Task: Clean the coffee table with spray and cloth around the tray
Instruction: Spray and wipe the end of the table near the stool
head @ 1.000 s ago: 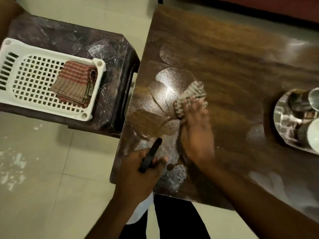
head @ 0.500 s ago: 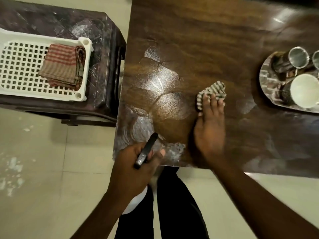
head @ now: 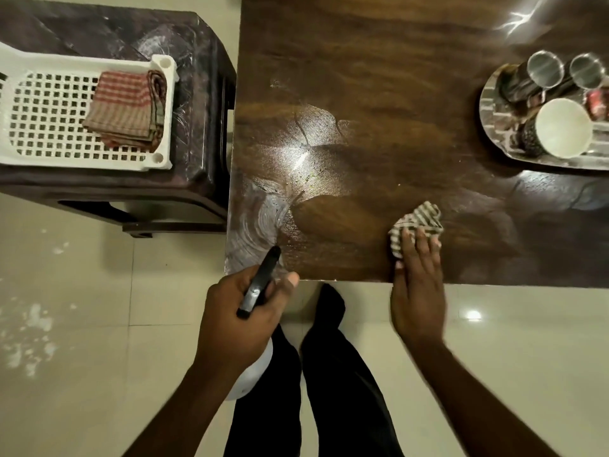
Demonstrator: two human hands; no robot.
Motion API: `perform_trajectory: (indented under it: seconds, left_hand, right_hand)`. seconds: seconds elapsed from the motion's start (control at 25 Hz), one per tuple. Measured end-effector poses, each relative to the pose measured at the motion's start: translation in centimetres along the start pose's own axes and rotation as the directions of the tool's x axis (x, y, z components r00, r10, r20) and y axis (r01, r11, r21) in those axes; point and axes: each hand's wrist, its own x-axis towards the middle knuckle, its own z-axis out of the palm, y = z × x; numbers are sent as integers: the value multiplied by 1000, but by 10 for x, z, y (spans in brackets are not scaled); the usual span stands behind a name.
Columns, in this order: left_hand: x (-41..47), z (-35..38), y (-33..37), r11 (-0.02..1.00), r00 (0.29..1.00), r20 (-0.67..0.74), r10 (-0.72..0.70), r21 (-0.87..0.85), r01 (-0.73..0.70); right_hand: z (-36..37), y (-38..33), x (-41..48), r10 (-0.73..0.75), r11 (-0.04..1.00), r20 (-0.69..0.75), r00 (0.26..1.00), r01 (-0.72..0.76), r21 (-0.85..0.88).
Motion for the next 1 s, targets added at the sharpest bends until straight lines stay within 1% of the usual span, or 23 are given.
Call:
perform_trajectory:
  seconds: [0.04, 0.08, 0.12, 0.16, 0.2, 0.24, 0.28, 0.32, 0.36, 0.4, 0.44, 0.48, 0.52, 0.6, 0.64, 0.68, 0.72, 0.76, 0.8, 0.84, 0.92, 0.96, 1.0]
  left_hand:
    - [-3, 1, -1, 1000, 1000, -16, 13, 4, -13]
    - [-6, 2, -3, 1000, 999, -31, 24, 7, -24]
    - [-8, 3, -5, 1000, 999, -41, 29, 3, -28]
    - [-10, 3, -6, 1000, 998, -51, 28, -2, -28]
    - [-12, 1, -8, 1000, 998, -63, 21, -6, -21]
    - [-13, -1, -10, 1000, 998, -68, 10, -10, -11]
    - [-15, -4, -12, 1000, 998, -69, 6, -7, -6]
    - [-16, -8, -14, 1000, 997, -73, 4, -3, -4]
    - [-18, -12, -16, 1000, 997, -80, 8, -5, -8]
    - [-20, -15, -17, 1000, 996, -86, 15, -11, -16]
    - [-21, -18, -18, 1000, 994, -102, 29, -3, -29]
    - [-22, -20, -20, 999, 992, -121, 35, 16, -33]
    - [-22, -22, -22, 999, 988, -149, 31, 26, -27]
    - [-22, -23, -25, 1000, 981, -193, 17, 19, -14]
    - [-23, -24, -27, 1000, 978, -210, 7, 9, -5]
    - [-23, -24, -28, 1000, 975, -224, -4, -1, 4]
    - [-24, -24, -28, 1000, 973, -232, -16, -5, 15]
    - [-25, -24, -26, 1000, 971, -237, -28, -12, 26]
    - [-25, -23, -25, 999, 969, -242, -44, -22, 40]
    - [-26, -23, -24, 998, 968, -244, -56, -31, 50]
    - [-26, -23, -21, 998, 969, -241, -52, -58, 39]
    - [-25, -23, -21, 998, 970, -241, -37, -67, 21]
    - [-26, -24, -22, 998, 969, -244, -23, -69, 6]
  right_hand:
    - [14, -22, -7, 159, 986, -85, 984, -153, 68]
    - [28, -48, -15, 257, 963, -123, 959, -244, 110]
    - [45, -75, -26, 283, 956, -114, 952, -270, 115]
    - [60, -100, -38, 229, 971, -69, 971, -223, 84]
    - [71, -122, -51, 109, 993, 12, 994, -110, 37]
    - [80, -137, -60, -78, 997, 137, 987, 78, 2]
    - [84, -143, -61, -292, 954, 297, 909, 301, 18]
    - [84, -140, -51, -491, 855, 433, 756, 512, 75]
    - [80, -131, -31, -648, 707, 509, 567, 697, 124]
    - [72, -122, -4, -735, 556, 543, 406, 820, 139]
    - [62, -115, 25, -751, 479, 568, 337, 870, 117]
    - [53, -112, 54, -731, 502, 569, 376, 861, 76]
    - [47, -111, 82, -674, 607, 548, 496, 794, 28]
    - [37, -120, 121, -496, 828, 428, 755, 560, -27]
    - [41, -131, 127, -402, 899, 355, 844, 437, -21]
    - [49, -145, 122, -315, 943, 292, 903, 332, -9]
    - [58, -160, 111, -246, 967, 253, 936, 253, 4]
    - [67, -172, 95, -229, 972, 257, 939, 232, 18]
    - [73, -180, 75, -300, 951, 312, 902, 307, 27]
    - [78, -183, 55, -436, 887, 399, 806, 461, 39]
    - [80, -172, 24, -682, 636, 557, 474, 760, 132]
    - [77, -161, 25, -750, 499, 585, 308, 845, 195]
    - [73, -149, 37, -790, 378, 586, 177, 894, 241]
